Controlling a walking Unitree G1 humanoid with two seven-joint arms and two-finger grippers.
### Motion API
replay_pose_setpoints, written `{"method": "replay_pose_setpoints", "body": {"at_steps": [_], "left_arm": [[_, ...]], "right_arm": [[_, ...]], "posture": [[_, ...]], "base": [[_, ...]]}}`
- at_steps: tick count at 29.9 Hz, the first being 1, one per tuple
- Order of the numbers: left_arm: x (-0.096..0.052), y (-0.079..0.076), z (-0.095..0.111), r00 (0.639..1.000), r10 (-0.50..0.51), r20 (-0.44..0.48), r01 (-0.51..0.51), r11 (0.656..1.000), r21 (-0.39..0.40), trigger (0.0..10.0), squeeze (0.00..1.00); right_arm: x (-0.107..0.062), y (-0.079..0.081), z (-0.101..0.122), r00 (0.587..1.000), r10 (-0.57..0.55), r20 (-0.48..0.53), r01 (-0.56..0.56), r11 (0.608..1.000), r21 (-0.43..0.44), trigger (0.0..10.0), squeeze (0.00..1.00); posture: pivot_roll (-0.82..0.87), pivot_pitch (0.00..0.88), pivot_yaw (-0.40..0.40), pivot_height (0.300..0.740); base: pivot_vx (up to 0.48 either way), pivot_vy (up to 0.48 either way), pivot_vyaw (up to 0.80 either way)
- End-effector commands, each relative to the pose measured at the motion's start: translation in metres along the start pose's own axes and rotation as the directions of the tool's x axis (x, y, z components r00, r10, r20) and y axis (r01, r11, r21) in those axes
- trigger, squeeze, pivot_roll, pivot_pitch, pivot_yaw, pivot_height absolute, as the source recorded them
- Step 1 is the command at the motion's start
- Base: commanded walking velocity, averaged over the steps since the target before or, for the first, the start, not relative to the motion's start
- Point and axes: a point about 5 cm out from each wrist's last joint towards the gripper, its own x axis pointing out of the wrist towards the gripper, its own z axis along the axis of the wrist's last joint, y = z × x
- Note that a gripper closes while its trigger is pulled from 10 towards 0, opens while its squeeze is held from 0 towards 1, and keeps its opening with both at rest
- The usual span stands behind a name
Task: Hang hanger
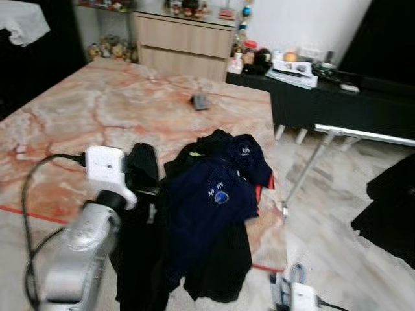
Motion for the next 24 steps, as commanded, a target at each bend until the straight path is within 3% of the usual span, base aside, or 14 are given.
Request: {"method": "replay_pose_setpoints", "body": {"at_steps": [1,5,6,7,9,14,21,24], "left_arm": [[0.016,-0.012,0.025,0.991,-0.081,0.104,0.081,0.997,0.01,10.0,0.0],[0.037,-0.018,0.046,0.975,-0.153,0.161,0.147,0.988,0.047,10.0,0.0],[0.044,-0.028,0.054,0.961,-0.208,0.182,0.201,0.978,0.055,10.0,0.0],[0.044,-0.028,0.054,0.961,-0.208,0.182,0.201,0.978,0.055,10.0,0.0],[0.05,-0.044,0.058,0.942,-0.279,0.185,0.276,0.96,0.042,10.0,0.0],[0.046,-0.063,0.043,0.926,-0.359,0.112,0.36,0.933,0.019,10.0,0.0],[0.03,-0.074,0.011,0.936,-0.351,-0.002,0.35,0.935,-0.048,10.0,0.0],[0.021,-0.081,-0.001,0.924,-0.378,-0.066,0.373,0.925,-0.069,10.0,0.0]], "right_arm": [[-0.003,-0.009,-0.008,0.999,-0.029,-0.021,0.029,0.999,0.032,10.0,0.0],[-0.003,-0.01,-0.008,0.999,-0.029,-0.021,0.029,0.999,0.032,10.0,0.0],[-0.003,-0.01,-0.008,0.999,-0.028,-0.021,0.029,0.999,0.031,10.0,0.0],[-0.003,-0.01,-0.008,0.999,-0.028,-0.021,0.029,0.999,0.031,10.0,0.0],[-0.003,-0.01,-0.008,0.999,-0.028,-0.022,0.029,0.999,0.03,10.0,0.0],[-0.003,-0.009,-0.008,0.999,-0.029,-0.022,0.03,0.999,0.03,10.0,0.0],[-0.003,-0.009,-0.009,0.999,-0.027,-0.028,0.028,0.999,0.027,10.0,0.0],[-0.003,-0.009,-0.01,0.999,-0.026,-0.03,0.027,0.999,0.023,10.0,0.0]], "posture": [[0.2,0.025,-0.078,0.74],[0.21,0.024,-0.078,0.74],[0.21,0.024,-0.078,0.74],[0.21,0.024,-0.078,0.74],[0.21,0.021,-0.077,0.74],[0.2,0.025,-0.075,0.74],[0.21,0.031,-0.075,0.74],[0.21,0.032,-0.074,0.74]], "base": [[0.398,0.0,0.0],[0.405,0.0,0.0],[0.401,0.0,0.0],[0.401,0.0,0.0],[0.399,0.0,0.0],[0.148,0.0,0.0],[0.0,0.0,0.0],[0.0,0.0,0.0]]}}
